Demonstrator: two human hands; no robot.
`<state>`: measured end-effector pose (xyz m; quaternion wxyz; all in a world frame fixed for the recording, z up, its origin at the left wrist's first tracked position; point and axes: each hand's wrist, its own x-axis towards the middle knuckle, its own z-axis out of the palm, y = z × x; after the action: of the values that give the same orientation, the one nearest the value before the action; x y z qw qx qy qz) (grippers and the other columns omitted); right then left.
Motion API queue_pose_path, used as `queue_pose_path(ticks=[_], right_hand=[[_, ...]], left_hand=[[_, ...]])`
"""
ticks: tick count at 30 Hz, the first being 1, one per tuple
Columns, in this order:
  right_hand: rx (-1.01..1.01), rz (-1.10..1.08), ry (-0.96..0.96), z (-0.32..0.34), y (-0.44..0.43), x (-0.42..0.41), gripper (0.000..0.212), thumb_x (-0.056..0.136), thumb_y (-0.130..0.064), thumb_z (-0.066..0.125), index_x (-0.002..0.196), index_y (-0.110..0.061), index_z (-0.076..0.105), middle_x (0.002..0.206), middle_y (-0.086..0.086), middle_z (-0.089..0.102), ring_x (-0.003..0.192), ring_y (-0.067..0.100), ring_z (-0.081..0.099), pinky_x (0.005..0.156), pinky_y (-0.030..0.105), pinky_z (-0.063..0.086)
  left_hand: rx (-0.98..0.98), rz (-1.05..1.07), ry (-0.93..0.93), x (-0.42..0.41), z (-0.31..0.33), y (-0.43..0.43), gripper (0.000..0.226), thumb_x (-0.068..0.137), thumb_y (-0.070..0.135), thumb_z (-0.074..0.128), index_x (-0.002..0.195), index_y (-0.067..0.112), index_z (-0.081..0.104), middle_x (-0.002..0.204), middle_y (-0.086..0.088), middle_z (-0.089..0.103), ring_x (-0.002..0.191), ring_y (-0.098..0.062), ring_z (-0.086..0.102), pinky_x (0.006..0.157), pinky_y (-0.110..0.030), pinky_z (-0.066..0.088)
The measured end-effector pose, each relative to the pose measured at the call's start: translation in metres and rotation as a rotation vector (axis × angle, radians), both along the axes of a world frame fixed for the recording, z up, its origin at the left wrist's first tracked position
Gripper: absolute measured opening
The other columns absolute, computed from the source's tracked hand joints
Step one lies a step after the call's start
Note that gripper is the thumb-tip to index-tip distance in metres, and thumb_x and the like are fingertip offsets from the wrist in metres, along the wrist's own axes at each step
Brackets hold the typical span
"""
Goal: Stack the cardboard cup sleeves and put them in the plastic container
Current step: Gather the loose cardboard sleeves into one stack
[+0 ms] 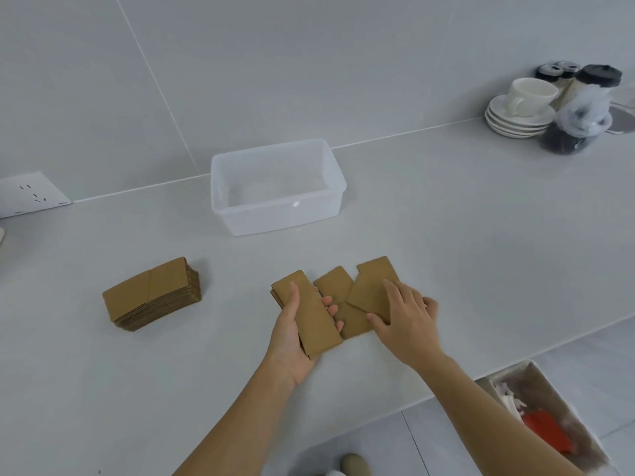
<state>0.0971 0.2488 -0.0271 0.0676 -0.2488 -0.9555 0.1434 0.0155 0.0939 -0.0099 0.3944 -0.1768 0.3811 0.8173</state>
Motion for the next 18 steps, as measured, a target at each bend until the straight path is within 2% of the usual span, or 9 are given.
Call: queue_pose_path(ticks=[4, 8, 13, 18], right_hand=[[0.031, -0.025, 0.034, -0.002, 0.000, 0.000, 0.056, 0.076, -0.032, 0.069, 0.122, -0.005, 0.052, 0.111, 0.012, 0.065, 0.106, 0.033, 0.057, 0.092, 0.045, 0.033], [0.024, -0.040, 0.067, 0.003, -0.001, -0.004, 0.056, 0.078, -0.037, 0.067, 0.122, -0.007, 0.052, 0.110, 0.010, 0.064, 0.105, 0.030, 0.056, 0.091, 0.041, 0.031], [-0.032, -0.029, 0.130, 0.020, -0.012, -0.014, 0.056, 0.080, -0.042, 0.064, 0.122, -0.007, 0.051, 0.112, 0.009, 0.063, 0.106, 0.028, 0.055, 0.090, 0.040, 0.035], [-0.199, 0.034, 0.191, 0.044, -0.033, -0.027, 0.061, 0.081, -0.047, 0.059, 0.128, -0.010, 0.045, 0.119, 0.006, 0.058, 0.111, 0.024, 0.051, 0.093, 0.036, 0.041]], left_hand=[[0.007, -0.003, 0.005, 0.000, -0.002, 0.002, 0.063, 0.066, 0.056, 0.064, 0.109, 0.011, 0.064, 0.091, -0.011, 0.068, 0.084, -0.024, 0.063, 0.084, -0.045, 0.051], [0.019, 0.013, 0.015, 0.000, 0.000, 0.001, 0.060, 0.072, 0.059, 0.059, 0.108, 0.011, 0.065, 0.091, -0.010, 0.069, 0.085, -0.024, 0.063, 0.083, -0.044, 0.052], [0.013, 0.031, 0.037, -0.002, 0.003, -0.001, 0.059, 0.075, 0.060, 0.057, 0.105, 0.010, 0.066, 0.091, -0.011, 0.069, 0.085, -0.026, 0.063, 0.085, -0.046, 0.050], [0.037, 0.028, 0.063, -0.003, 0.008, -0.006, 0.058, 0.073, 0.063, 0.054, 0.097, 0.012, 0.069, 0.093, -0.013, 0.070, 0.091, -0.028, 0.063, 0.090, -0.046, 0.047]])
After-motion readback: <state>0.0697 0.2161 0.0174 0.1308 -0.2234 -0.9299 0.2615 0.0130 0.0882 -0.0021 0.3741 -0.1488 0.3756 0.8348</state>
